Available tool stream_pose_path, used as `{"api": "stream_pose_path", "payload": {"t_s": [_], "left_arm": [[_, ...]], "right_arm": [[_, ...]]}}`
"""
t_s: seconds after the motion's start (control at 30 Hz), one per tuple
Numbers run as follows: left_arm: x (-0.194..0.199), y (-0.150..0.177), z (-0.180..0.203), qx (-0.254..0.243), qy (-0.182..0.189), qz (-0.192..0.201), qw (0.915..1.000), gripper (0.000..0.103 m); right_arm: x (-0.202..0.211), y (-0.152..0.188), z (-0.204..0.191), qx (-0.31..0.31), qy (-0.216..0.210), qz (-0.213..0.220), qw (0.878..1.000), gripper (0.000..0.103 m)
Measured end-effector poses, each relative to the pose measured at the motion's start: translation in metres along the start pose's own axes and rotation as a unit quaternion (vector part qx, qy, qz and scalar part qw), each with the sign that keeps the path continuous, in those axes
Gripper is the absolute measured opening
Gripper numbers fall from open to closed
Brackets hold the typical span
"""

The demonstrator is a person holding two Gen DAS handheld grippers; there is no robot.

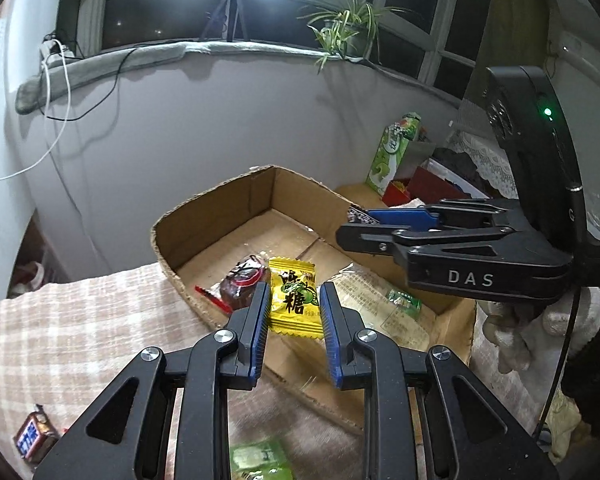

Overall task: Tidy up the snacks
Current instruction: 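Carry yellow candy into box with left tool while right tool drops black packet there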

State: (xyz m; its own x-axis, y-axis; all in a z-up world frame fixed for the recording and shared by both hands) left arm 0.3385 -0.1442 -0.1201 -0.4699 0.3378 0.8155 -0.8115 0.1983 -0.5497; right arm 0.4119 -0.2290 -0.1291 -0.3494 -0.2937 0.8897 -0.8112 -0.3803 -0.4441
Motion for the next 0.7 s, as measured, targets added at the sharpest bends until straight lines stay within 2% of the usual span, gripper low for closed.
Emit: {"api": "stream_pose_path", "payload": {"t_s": [0.1,0.13,0.17,0.33,0.7], "left_arm": [[-0.003,-0.001,0.002,-0.002,0.001,-0.002,1.0000,0.024],[-0.003,-0.002,0.002,-0.002,0.002,-0.003,1.0000,0.024],[-0.004,-0.001,0.002,-0.003,0.003,-0.005,1.0000,0.024],[-0.006,0.000,0.005,-0.009,0.002,-0.012,0.9999,0.028],[0.010,0.000,0.013,-0.013,0.000,-0.001,0.9999,0.030]], "right_arm": [[-0.001,-0.002,0.000,-0.001,0.002,0.001,1.000,0.048],[-0.001,-0.002,0.001,-0.001,0.005,0.001,1.000,0.056],[-0.001,-0.002,0.001,-0.001,0.008,0.003,1.000,0.061],[0.003,-0.003,0.000,0.000,0.014,0.007,1.000,0.068],[0.021,0.001,-0.005,-0.003,0.021,0.017,1.000,0.069]]}}
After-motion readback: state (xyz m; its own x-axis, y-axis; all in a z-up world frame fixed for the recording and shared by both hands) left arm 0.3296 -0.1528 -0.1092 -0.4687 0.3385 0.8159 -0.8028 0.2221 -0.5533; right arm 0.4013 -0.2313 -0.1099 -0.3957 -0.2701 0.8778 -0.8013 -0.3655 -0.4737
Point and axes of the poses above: each gripper's, at about its wrist camera, not at the fingertips, and x roughly against the way its jaws point, z to its right, y to its underside, the point moved 8 cm from there along -x, roughly the way its jaws point, and after that the axes turned 14 degrees about -z, right-handed, at the moved point
